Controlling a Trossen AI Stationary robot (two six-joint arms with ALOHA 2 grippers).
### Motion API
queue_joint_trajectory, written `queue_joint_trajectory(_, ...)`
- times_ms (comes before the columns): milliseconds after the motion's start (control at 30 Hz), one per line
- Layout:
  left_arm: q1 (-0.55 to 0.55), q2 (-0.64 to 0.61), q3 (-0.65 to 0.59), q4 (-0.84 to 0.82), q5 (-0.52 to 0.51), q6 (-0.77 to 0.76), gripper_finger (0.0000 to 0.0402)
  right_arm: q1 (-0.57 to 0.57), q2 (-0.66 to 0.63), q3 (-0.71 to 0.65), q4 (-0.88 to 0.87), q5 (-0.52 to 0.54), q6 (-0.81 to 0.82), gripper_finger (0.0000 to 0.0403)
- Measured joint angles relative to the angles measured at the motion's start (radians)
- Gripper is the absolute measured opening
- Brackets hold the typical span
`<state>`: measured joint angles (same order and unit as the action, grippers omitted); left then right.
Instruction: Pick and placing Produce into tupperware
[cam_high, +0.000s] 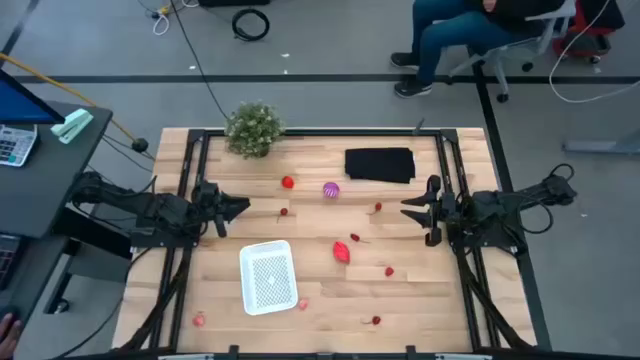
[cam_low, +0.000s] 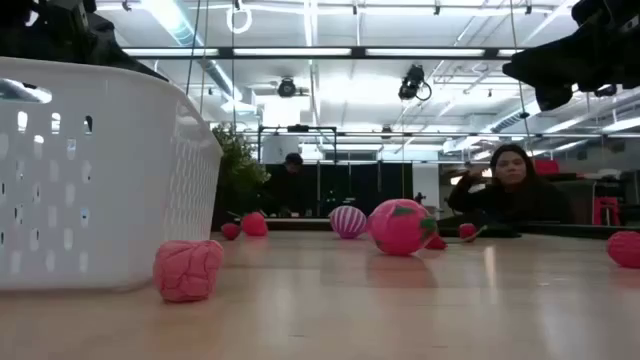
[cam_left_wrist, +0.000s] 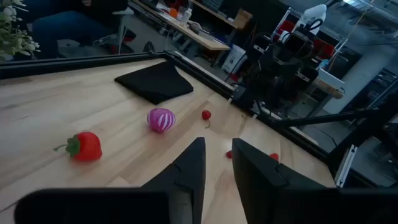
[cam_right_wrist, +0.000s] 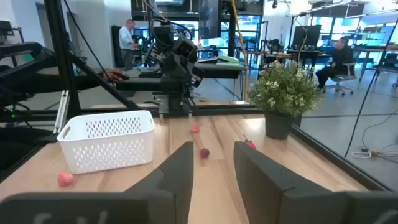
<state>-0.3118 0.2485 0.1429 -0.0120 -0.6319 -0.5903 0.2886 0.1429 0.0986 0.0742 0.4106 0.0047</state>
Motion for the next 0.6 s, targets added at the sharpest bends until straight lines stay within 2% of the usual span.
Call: queue_joint_trajectory(600, 0.000, 0.000, 0.000, 0.000, 0.000, 0.000, 0.0094, 0.000, 0.000, 0.000, 0.000, 0.000, 0.000, 0.0123)
